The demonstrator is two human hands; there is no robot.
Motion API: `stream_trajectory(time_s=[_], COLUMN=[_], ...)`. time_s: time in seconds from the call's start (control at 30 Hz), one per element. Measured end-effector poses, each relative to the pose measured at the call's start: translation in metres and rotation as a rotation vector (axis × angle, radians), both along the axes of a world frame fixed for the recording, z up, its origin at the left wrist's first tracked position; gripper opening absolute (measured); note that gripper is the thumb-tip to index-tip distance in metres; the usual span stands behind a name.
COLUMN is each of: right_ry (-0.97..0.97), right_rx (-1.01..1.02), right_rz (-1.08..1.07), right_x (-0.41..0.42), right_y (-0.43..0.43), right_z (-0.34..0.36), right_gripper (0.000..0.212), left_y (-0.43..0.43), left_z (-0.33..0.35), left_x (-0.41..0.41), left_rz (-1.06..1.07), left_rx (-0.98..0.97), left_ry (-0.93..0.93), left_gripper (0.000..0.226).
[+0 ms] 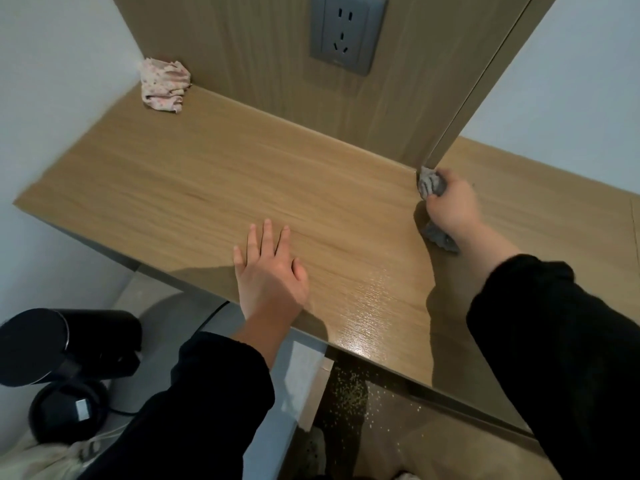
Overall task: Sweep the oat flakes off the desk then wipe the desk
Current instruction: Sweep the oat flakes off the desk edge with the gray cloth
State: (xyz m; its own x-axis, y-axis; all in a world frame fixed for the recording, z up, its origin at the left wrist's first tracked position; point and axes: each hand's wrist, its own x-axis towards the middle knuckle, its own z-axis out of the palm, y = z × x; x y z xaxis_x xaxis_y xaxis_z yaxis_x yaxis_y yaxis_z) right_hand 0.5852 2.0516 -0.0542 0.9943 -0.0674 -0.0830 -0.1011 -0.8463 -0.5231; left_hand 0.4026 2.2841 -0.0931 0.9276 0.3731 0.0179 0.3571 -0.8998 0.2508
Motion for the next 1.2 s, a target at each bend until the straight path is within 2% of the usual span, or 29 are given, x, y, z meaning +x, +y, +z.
stream_trajectory(time_s=[0.1,0.23,0.33,0.37,0.43,0.5,0.67,0.8,1.0,1.1,1.2], right_ry=[-0.008,-0.075,-0.008,0.061,0.160,0.117,-0.001,-0.057,-0.074,-0.070,-0.030], right_rx=[-0.183,-0.121,-0.100,-0.079,-0.009,0.006,-0.187,-0.190,-0.131,-0.115,-0.080], right_rz=[0.061,0.341,0.622,0.647,0.553,0.486,0.579,0.644,0.828,0.853,0.924], right_x=[-0.006,-0.068,-0.114,-0.114,-0.090,-0.050,-0.020,-0.047,-0.128,-0.161,-0.196], right_y=[0.013,0.027,0.030,0.030,0.026,0.014,0.002,0.013,0.021,0.013,-0.005], right_z=[-0.010,-0.005,0.007,0.015,0.029,0.029,-0.009,-0.014,-0.013,-0.007,-0.006], right_gripper=[0.049,0.050,0.055,0.054,0.051,0.051,0.056,0.062,0.060,0.061,0.062], left_y=[0.001,0.001,0.000,0.000,0.000,0.001,0.001,0.003,0.001,0.000,0.000], left_z=[-0.002,-0.001,0.001,0.001,0.000,-0.001,-0.004,-0.003,0.000,0.006,0.008], left_x=[0.001,0.001,0.002,0.002,0.002,0.001,0.002,0.004,0.005,-0.002,-0.006], left_rz=[0.000,0.003,-0.003,-0.005,-0.007,-0.006,-0.007,0.003,0.011,-0.152,-0.336], left_rx=[0.009,0.026,0.037,0.046,0.054,0.053,0.053,0.052,0.028,0.019,0.094], left_ry=[0.005,0.034,0.050,0.066,0.074,0.063,0.045,0.091,0.065,0.028,0.109], left_gripper=[0.057,0.058,0.058,0.059,0.059,0.059,0.060,0.060,0.059,0.057,0.058])
